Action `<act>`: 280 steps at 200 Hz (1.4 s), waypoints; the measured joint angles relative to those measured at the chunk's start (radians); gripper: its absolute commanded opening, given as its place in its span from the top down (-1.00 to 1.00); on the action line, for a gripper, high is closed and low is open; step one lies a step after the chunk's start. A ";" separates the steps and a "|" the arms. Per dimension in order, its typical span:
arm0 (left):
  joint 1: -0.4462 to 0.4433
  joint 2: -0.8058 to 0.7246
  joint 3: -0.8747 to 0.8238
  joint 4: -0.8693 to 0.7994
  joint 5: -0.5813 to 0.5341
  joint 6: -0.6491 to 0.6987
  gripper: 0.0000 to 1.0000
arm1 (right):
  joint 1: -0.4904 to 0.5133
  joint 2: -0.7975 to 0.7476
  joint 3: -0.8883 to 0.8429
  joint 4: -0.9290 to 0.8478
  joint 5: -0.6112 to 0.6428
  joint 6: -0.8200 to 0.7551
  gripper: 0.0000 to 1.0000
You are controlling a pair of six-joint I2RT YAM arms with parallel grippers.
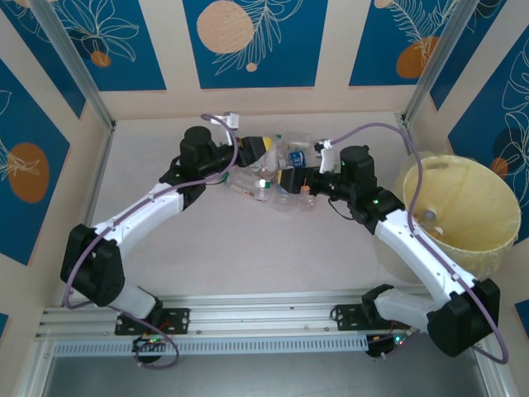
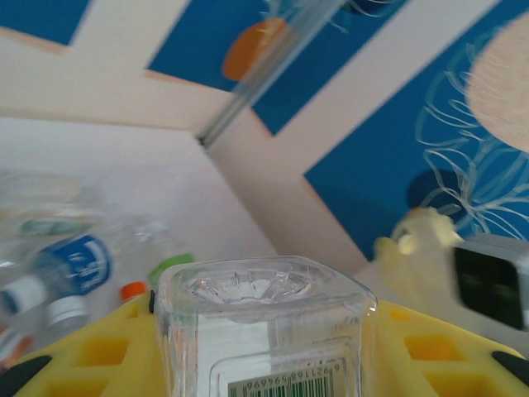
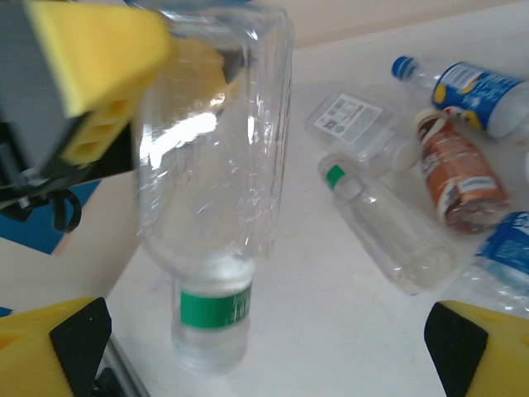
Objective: Put the plastic bottles in the bin
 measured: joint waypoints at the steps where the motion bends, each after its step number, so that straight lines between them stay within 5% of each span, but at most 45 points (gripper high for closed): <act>1: -0.001 0.000 0.001 0.000 0.001 0.001 0.25 | 0.001 0.002 0.000 0.002 -0.001 0.002 -0.99; 99: -0.043 0.044 0.027 0.005 0.027 0.017 0.24 | 0.099 0.110 0.034 0.146 0.048 -0.005 -0.93; 152: -0.048 0.067 0.035 0.036 0.037 -0.040 0.21 | 0.116 0.134 0.034 0.154 0.157 -0.076 -0.45; 180: -0.047 0.071 0.036 0.057 0.036 -0.043 -0.03 | 0.114 0.134 0.027 0.183 0.187 -0.064 -0.19; 203: -0.044 0.079 0.039 0.056 0.032 -0.037 -0.70 | 0.107 0.133 0.022 0.190 0.186 -0.061 -0.09; 219: -0.048 0.080 0.043 0.045 0.061 -0.054 -0.98 | 0.104 0.133 0.022 0.193 0.187 -0.069 -0.07; 280: -0.056 0.068 0.051 0.034 0.077 -0.070 -1.00 | 0.082 0.076 -0.030 0.163 0.238 -0.108 -0.02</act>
